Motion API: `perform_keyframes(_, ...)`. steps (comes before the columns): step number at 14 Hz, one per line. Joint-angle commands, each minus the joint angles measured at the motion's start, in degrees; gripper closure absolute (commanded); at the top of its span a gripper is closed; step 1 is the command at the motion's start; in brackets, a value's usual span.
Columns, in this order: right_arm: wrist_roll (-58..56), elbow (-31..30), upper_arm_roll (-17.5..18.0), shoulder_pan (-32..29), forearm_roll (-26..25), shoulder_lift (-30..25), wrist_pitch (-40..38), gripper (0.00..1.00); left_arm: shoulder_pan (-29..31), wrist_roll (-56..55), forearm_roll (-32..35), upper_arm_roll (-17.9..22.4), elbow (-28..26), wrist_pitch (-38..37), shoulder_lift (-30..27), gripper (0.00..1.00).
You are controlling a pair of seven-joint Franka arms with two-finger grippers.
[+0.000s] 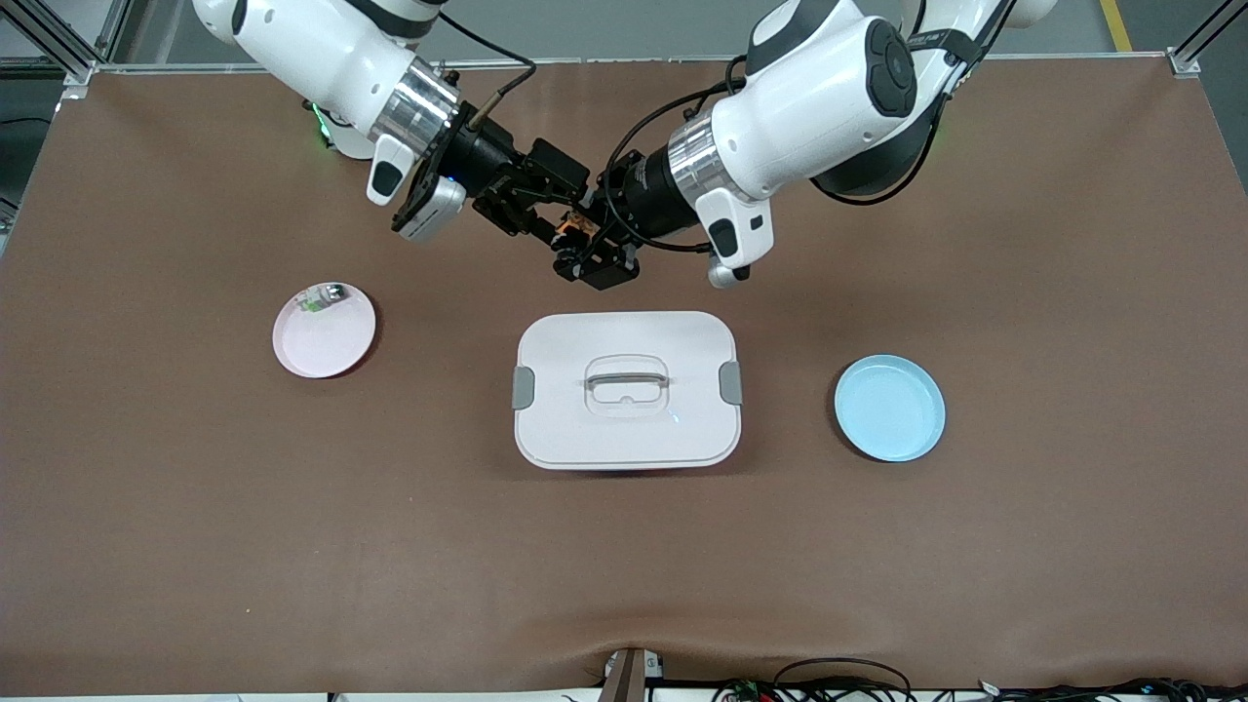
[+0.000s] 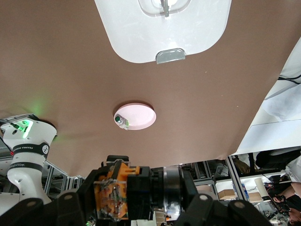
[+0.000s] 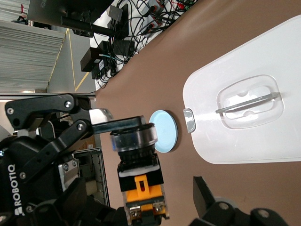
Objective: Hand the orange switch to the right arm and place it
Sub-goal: 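Close the right gripper on the orange switch beside the left gripper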
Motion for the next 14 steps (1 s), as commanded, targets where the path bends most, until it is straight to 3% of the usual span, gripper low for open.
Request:
perform_keyframes(1,1.8,0.3,-0.5,1.2,0.9,0.1,0.9,0.00,-0.2,-1.3,1.3,0.1,0.4,0.7,0.2,0.66)
perform_keyframes(13,1.2,0.6,-0.7,1.4,0.3,0.9,1.5,0.00,0.0,-1.2,1.3,0.1,0.4,0.7,0.2,0.66)
perform_keyframes(14,1.5,0.6,-0.7,1.3,0.3,0.9,1.6,0.05,0.0,-1.3,1.3,0.1,0.4,0.7,0.2,0.66)
